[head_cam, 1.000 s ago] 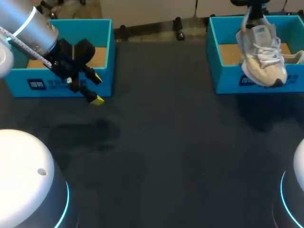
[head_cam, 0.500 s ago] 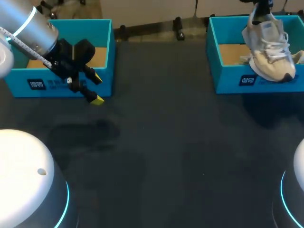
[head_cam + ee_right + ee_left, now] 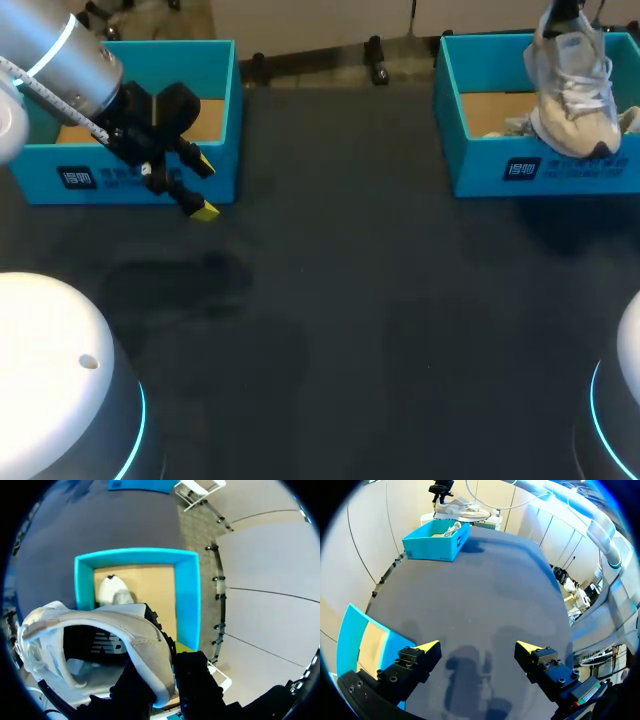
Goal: Take the shoe out of the shoebox, open the shoe tongue, remove and reinsert the insole, then place the shoe into the shoebox
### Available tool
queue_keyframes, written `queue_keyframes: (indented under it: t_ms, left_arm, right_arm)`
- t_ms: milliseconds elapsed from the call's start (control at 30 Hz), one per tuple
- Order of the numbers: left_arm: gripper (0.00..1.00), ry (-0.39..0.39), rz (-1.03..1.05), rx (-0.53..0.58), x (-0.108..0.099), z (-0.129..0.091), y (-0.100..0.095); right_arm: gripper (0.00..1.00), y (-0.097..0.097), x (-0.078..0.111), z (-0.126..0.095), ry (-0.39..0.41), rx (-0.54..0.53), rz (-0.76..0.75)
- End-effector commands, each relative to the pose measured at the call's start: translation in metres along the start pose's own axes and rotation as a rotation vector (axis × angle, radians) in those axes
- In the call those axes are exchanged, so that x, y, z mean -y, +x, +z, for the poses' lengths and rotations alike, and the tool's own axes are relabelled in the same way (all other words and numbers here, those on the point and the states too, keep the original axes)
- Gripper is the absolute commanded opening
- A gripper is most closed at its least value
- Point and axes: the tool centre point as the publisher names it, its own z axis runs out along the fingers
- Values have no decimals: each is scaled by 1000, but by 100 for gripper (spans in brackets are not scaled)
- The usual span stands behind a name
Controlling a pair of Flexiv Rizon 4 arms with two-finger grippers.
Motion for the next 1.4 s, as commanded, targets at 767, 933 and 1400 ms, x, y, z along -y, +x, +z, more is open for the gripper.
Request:
queue_keyframes:
  t_ms: [767, 933, 1400]
  left_arm:
    - [100, -2, -1, 1, 0, -1, 1]
    - [100, -2, -1, 1, 0, -1, 1]
    - [100, -2, -1, 1, 0, -1, 1]
  right_arm:
    - [0, -79, 83, 50, 109, -66, 294]
    - [0, -68, 91, 50, 203, -50, 679]
    - [0, -68, 91, 50, 203, -50, 679]
